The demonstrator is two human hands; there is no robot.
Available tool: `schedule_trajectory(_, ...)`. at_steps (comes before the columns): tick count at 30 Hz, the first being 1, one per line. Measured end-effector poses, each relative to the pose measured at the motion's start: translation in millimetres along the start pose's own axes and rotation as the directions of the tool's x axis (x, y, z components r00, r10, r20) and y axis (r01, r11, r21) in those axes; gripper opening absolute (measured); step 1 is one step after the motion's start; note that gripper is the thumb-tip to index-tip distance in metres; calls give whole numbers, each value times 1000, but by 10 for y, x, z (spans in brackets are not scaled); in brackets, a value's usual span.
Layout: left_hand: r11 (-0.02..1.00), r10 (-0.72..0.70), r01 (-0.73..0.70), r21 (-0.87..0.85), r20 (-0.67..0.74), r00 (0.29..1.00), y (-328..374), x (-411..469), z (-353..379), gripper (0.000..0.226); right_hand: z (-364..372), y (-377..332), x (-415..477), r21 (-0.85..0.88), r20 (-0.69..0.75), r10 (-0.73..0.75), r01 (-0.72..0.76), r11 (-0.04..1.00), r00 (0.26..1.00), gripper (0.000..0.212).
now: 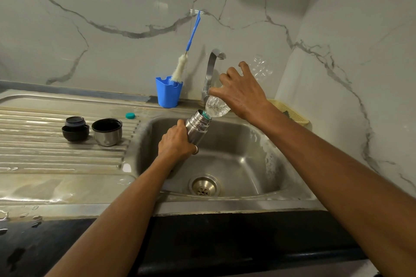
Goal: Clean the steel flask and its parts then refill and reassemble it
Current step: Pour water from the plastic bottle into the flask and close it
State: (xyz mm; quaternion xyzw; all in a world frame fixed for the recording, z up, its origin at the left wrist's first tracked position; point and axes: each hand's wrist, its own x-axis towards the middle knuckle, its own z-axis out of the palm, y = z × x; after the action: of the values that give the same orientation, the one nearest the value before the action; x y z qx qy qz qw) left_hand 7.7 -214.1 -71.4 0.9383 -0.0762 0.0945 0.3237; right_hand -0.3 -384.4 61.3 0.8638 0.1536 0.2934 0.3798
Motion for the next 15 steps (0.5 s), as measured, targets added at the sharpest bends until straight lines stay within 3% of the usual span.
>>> schedule_trajectory(15, 1000, -10, 10, 19, 5, 1000, 0, -5, -1, 66, -8, 53, 37, -12, -12, 11, -11, 1000, 1000, 45)
